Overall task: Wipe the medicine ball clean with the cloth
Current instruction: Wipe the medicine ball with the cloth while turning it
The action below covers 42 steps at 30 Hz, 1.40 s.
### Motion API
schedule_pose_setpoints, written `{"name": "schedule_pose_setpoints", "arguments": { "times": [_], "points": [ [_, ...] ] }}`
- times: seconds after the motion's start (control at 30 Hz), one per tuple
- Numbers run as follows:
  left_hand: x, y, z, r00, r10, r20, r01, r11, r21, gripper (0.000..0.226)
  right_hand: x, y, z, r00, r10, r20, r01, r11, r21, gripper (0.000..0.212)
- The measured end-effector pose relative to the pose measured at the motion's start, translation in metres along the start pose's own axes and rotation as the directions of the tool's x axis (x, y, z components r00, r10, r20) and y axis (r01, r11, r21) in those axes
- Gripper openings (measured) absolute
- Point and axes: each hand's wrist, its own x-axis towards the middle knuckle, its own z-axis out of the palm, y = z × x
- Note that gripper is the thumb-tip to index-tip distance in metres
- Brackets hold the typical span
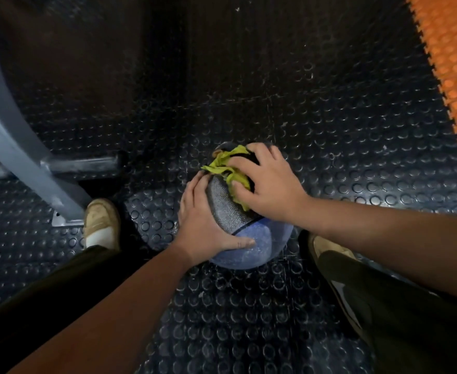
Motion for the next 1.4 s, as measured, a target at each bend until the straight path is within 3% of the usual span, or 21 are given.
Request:
{"name": "schedule_pose_setpoints", "arguments": {
  "times": [0.13, 0.2, 0.27, 0.37, 0.5, 0.57, 0.63, 0.7, 0.9, 0.97, 1.03, 1.13, 1.23, 1.33, 1.4],
  "points": [
    [0.0, -0.004, -0.002, 1.0, 0.026, -0.003, -0.026, 0.998, -0.052, 0.146, -0.012, 0.037, 0.004, 0.965, 0.248, 0.079, -0.26, 0.939, 0.224, 0.04],
    [0.0, -0.003, -0.003, 1.0, 0.017, -0.002, -0.017, 0.997, -0.071, 0.143, -0.015, 0.057, 0.003, 0.902, 0.372, 0.218, -0.424, 0.856, 0.296, 0.029],
    [-0.001, -0.001, -0.002, 1.0, 0.012, -0.003, -0.012, 0.998, -0.059, 0.143, -0.014, 0.06, 0.002, 0.855, 0.447, 0.263, -0.515, 0.792, 0.328, 0.024],
    [0.0, 0.001, -0.002, 1.0, 0.011, -0.02, -0.012, 0.999, -0.043, 0.144, 0.002, 0.038, 0.001, 0.892, 0.432, 0.133, -0.45, 0.823, 0.345, 0.02],
    [0.004, 0.005, -0.001, 1.0, -0.001, -0.008, 0.001, 1.0, -0.005, 0.143, 0.024, -0.005, 0.0, 0.99, 0.136, -0.022, -0.135, 0.99, 0.047, 0.032],
    [0.005, 0.004, -0.005, 1.0, -0.026, 0.004, 0.026, 1.0, -0.005, 0.144, 0.03, -0.013, 0.0, 0.999, -0.046, 0.017, 0.047, 0.994, -0.096, 0.042],
    [0.005, -0.003, -0.009, 0.998, -0.058, 0.015, 0.058, 0.998, -0.03, 0.145, 0.031, -0.007, 0.001, 0.988, -0.134, 0.082, 0.141, 0.986, -0.091, 0.046],
    [0.004, -0.008, -0.01, 0.999, -0.041, 0.019, 0.042, 0.997, -0.06, 0.144, 0.027, 0.005, 0.002, 0.989, -0.123, 0.076, 0.126, 0.992, -0.03, 0.049],
    [0.004, -0.012, -0.008, 0.999, 0.034, 0.023, -0.032, 0.998, -0.051, 0.148, -0.01, 0.036, 0.008, 0.98, 0.194, 0.037, -0.197, 0.954, 0.227, 0.066],
    [0.007, -0.012, -0.01, 0.998, 0.048, 0.03, -0.046, 0.998, -0.038, 0.149, -0.019, 0.046, 0.013, 0.931, 0.354, 0.084, -0.361, 0.869, 0.339, 0.061],
    [0.008, -0.008, -0.011, 0.998, 0.042, 0.039, -0.04, 0.998, -0.039, 0.148, -0.02, 0.051, 0.015, 0.853, 0.498, 0.159, -0.514, 0.745, 0.425, 0.041],
    [0.009, 0.002, -0.006, 0.999, 0.041, 0.015, -0.041, 0.999, 0.02, 0.143, -0.006, 0.047, 0.013, 0.765, 0.616, 0.188, -0.629, 0.653, 0.422, 0.027],
    [0.012, 0.009, -0.001, 1.0, 0.024, 0.014, -0.025, 0.998, 0.055, 0.144, 0.018, 0.027, 0.004, 0.826, 0.553, 0.112, -0.55, 0.747, 0.374, 0.022],
    [0.013, 0.012, 0.004, 1.0, 0.019, 0.014, -0.02, 0.997, 0.077, 0.146, 0.035, -0.003, 0.003, 0.946, 0.319, 0.062, -0.324, 0.936, 0.134, 0.029],
    [0.01, 0.014, 0.007, 1.0, 0.024, 0.018, -0.025, 0.996, 0.081, 0.146, 0.036, -0.016, 0.004, 0.982, 0.184, 0.048, -0.184, 0.983, -0.013, 0.031]
  ]
}}
